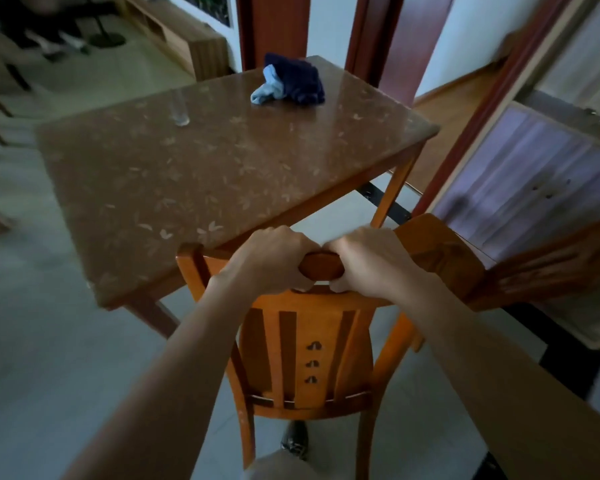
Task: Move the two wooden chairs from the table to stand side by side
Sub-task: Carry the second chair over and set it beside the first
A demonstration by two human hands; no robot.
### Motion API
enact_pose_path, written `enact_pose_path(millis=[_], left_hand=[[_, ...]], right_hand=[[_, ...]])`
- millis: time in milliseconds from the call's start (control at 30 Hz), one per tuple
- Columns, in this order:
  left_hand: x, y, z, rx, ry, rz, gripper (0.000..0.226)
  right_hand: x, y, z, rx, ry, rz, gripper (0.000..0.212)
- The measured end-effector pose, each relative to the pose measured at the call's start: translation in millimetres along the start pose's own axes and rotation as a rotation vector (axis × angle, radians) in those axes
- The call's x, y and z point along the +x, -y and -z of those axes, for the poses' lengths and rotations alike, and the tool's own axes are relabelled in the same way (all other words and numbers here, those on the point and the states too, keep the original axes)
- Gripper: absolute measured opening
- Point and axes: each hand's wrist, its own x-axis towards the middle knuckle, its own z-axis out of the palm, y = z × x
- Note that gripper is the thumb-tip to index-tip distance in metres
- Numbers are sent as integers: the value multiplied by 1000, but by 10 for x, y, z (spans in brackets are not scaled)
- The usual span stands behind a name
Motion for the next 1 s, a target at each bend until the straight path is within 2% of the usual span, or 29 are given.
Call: enact_pose_path(millis=[367,633,767,1000], left_hand=[[541,-288,-162,37,-4,261,15],[921,-863,-548,102,-133,458,19],[1057,-1161,-794,128,-176,533,23],[1438,-1514,-1090,60,-133,568,26]], right_hand=[[321,-899,-221,55,-61,207,21],[238,-1637,-311,47,-126,446,22],[154,-1918,-421,-40,-95,523,33],[-22,-2470,-547,-46,-45,517,40]])
